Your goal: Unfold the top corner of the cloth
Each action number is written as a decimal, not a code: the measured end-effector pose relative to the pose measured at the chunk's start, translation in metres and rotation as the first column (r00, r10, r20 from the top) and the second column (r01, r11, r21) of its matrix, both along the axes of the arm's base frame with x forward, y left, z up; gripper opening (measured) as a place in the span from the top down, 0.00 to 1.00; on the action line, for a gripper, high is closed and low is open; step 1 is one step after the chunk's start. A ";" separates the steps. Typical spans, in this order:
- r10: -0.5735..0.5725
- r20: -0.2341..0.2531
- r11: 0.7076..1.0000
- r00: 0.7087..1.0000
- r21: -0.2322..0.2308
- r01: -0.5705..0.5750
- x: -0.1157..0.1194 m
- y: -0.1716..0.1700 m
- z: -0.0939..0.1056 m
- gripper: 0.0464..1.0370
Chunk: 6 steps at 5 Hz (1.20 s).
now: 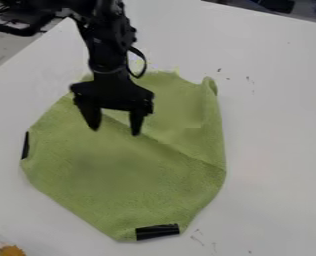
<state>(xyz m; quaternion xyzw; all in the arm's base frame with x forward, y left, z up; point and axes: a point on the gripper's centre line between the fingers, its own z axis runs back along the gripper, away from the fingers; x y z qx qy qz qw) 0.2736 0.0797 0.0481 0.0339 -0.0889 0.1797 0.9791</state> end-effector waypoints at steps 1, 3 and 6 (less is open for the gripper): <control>-0.012 -0.006 1.000 1.000 -0.018 0.012 0.006 0.027 -0.014 0.04; -0.031 -0.023 0.999 0.999 -0.036 0.030 0.001 0.043 -0.045 0.04; 0.088 -0.116 0.996 0.989 0.017 -0.087 -0.092 0.046 -0.047 0.04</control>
